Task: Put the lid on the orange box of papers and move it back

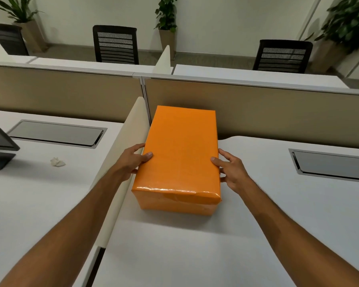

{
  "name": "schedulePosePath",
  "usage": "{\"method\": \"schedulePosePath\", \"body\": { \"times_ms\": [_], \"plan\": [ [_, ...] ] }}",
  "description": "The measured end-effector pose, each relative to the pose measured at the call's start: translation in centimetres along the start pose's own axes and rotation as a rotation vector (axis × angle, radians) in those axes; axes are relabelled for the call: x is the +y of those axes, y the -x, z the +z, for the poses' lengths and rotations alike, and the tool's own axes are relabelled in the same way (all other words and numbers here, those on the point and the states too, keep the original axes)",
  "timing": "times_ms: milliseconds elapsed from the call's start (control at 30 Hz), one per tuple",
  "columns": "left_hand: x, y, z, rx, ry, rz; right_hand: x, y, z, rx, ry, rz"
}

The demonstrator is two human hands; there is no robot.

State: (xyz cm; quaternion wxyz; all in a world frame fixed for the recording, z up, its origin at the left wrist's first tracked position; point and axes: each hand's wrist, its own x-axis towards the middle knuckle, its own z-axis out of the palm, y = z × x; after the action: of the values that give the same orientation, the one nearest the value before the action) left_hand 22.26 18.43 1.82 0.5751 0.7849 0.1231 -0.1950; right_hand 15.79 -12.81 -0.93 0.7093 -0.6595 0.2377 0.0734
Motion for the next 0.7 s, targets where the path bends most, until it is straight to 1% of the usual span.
{"method": "schedulePosePath", "body": {
  "times_ms": [267, 367, 467, 533, 600, 700],
  "plan": [
    [0.6, -0.4, 0.0, -0.011, -0.015, 0.008, -0.3, -0.3, 0.4, 0.013, 0.070, -0.033],
    [1.0, 0.1, 0.2, -0.012, -0.032, 0.015, -0.4, -0.2, 0.6, 0.019, 0.153, -0.061],
    [1.1, 0.6, 0.6, -0.001, -0.074, 0.027, -0.5, -0.3, 0.5, 0.067, 0.263, -0.086],
    [1.1, 0.8, 1.0, 0.043, -0.139, 0.044, -0.6, -0.2, 0.3, 0.098, 0.328, -0.104],
    [1.2, 1.2, 1.6, 0.109, -0.268, 0.092, -0.8, 0.3, -0.1, 0.117, 0.379, -0.133],
    [1.4, 2.6, 2.9, 0.214, -0.499, 0.249, -1.0, 1.7, -1.1, 0.152, 0.520, -0.196]
  ]
}}
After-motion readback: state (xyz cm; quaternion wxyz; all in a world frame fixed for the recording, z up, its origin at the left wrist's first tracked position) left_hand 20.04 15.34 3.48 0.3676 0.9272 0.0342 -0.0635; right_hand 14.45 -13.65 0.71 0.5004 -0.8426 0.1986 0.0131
